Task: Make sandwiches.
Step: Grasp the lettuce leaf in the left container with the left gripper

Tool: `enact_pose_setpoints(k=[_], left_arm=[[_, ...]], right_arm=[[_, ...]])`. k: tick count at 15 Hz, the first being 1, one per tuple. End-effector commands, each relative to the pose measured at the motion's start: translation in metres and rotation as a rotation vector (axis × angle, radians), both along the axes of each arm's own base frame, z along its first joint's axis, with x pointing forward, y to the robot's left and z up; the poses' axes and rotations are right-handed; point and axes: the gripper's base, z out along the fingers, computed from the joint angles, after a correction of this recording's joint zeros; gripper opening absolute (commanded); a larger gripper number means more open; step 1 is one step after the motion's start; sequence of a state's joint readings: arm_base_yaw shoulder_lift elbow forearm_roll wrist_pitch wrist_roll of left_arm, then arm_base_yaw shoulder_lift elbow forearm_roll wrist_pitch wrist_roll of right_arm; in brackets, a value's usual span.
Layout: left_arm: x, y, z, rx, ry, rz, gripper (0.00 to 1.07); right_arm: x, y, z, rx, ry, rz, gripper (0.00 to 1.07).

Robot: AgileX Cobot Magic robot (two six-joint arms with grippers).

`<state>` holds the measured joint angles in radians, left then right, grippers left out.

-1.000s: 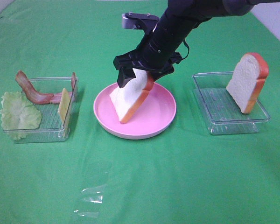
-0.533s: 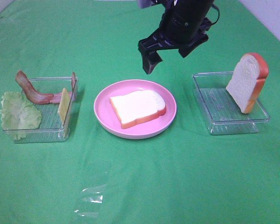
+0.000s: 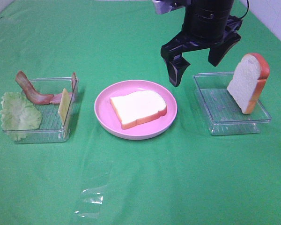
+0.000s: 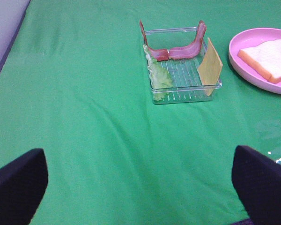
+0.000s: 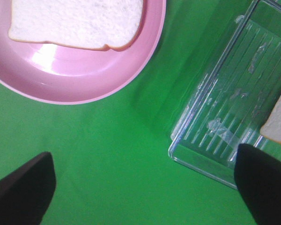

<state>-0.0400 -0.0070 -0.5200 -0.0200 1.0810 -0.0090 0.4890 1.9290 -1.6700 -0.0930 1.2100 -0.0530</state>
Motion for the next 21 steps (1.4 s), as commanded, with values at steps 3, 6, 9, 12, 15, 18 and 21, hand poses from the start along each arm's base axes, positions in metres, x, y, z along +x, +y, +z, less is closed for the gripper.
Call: enact_pose_setpoints(k=[3, 6, 9, 12, 15, 18, 21], left_arm=[[-0.001, -0.001, 0.0, -0.008, -0.012, -0.002, 1.0], [-0.001, -0.001, 0.0, -0.008, -0.012, -0.002, 1.0], [-0.001, -0.001, 0.0, -0.008, -0.012, -0.002, 1.0], [-0.001, -0.001, 0.0, -0.008, -0.012, -0.002, 1.0], [-0.001, -0.001, 0.0, -0.008, -0.012, -0.002, 1.0], [-0.001, -0.001, 0.0, -0.008, -0.012, -0.002, 1.0], [-0.001, -0.001, 0.0, -0.008, -0.012, -0.002, 1.0]], right_arm=[[-0.051, -0.023, -0.004, -0.059, 0.193, -0.026, 0.99], [-0.098, -0.046, -0.01, -0.087, 0.266, -0.037, 0.99], [-0.152, -0.09, -0.026, -0.024, 0.31, -0.135, 0.99], [-0.189, -0.14, -0.023, 0.141, 0.273, -0.409, 0.99], [-0.236, -0.167, 0.004, 0.235, -0.067, -0.513, 0.99], [-0.286, -0.172, 0.024, 0.263, -0.465, -0.427, 0.99], [-0.331, -0.173, 0.02, 0.321, -0.741, -0.393, 0.99]])
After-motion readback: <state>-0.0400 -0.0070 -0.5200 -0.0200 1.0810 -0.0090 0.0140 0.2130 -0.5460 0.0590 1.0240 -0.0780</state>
